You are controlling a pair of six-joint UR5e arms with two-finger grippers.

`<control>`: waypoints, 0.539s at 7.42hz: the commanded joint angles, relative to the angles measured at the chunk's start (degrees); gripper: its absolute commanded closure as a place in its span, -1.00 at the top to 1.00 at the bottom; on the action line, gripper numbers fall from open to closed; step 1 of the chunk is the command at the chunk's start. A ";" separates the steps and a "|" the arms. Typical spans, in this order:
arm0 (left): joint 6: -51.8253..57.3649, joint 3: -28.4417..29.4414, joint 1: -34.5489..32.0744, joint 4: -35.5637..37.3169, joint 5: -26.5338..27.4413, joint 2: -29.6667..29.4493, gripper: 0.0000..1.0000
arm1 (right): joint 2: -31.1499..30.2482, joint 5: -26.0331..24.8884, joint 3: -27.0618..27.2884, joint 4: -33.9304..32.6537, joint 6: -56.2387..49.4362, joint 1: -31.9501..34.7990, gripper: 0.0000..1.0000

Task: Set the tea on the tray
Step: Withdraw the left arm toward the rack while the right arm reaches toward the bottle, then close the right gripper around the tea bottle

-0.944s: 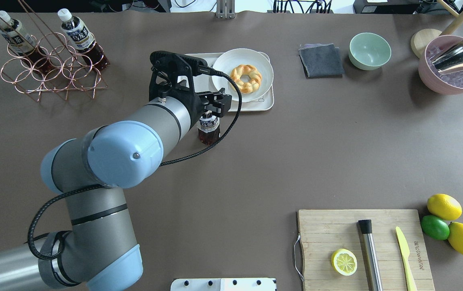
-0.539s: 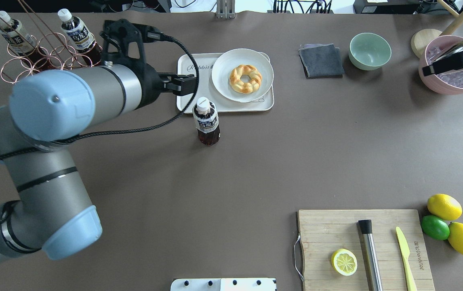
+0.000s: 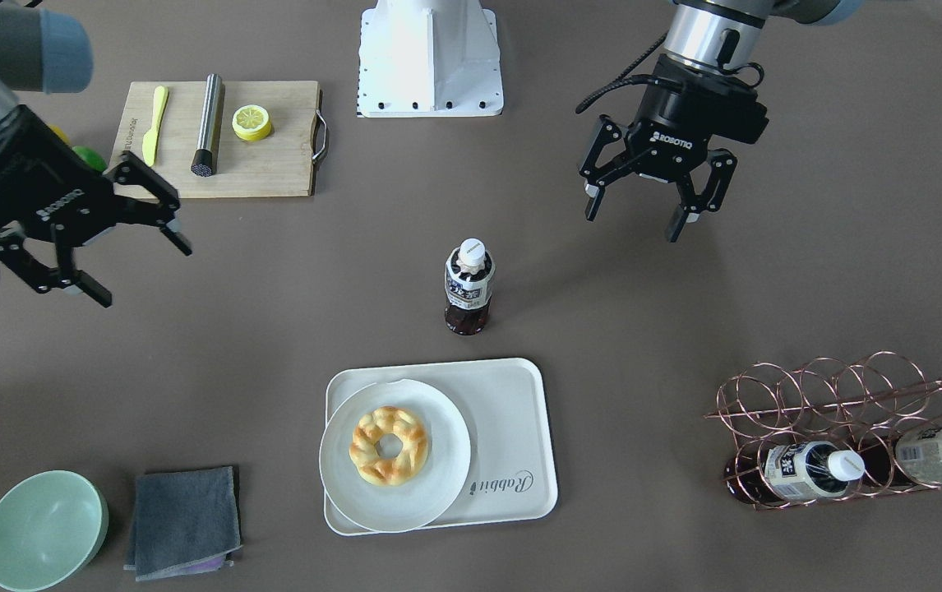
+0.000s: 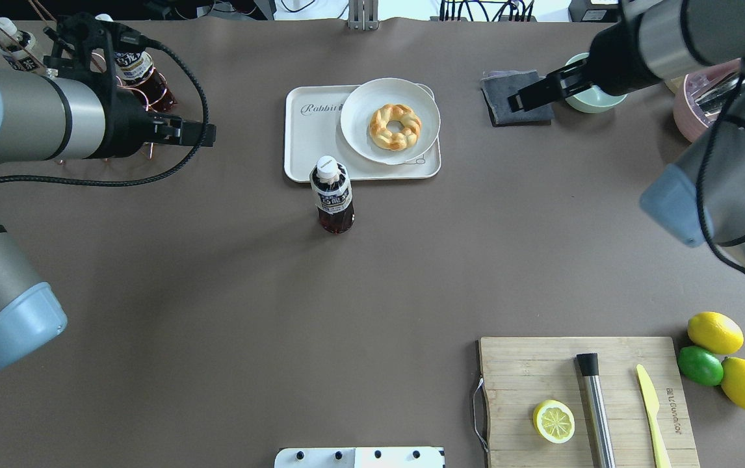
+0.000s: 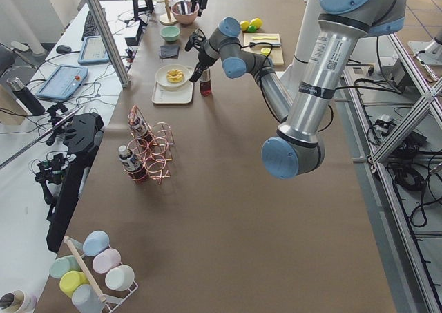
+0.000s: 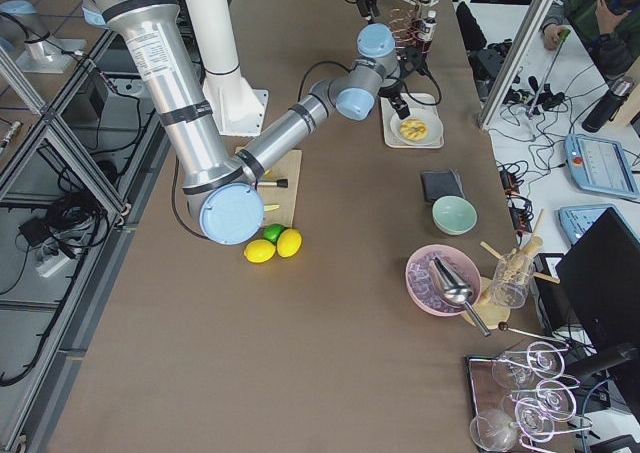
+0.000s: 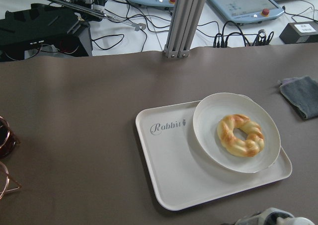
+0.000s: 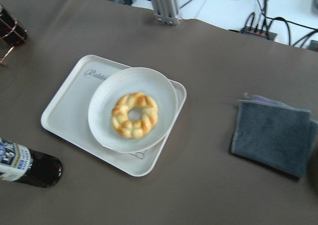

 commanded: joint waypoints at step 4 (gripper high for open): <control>15.37 1.23 -7.47 -5.41 -13.43 17.39 1.00 | 10.47 -31.78 3.72 -1.64 9.33 -24.92 0.99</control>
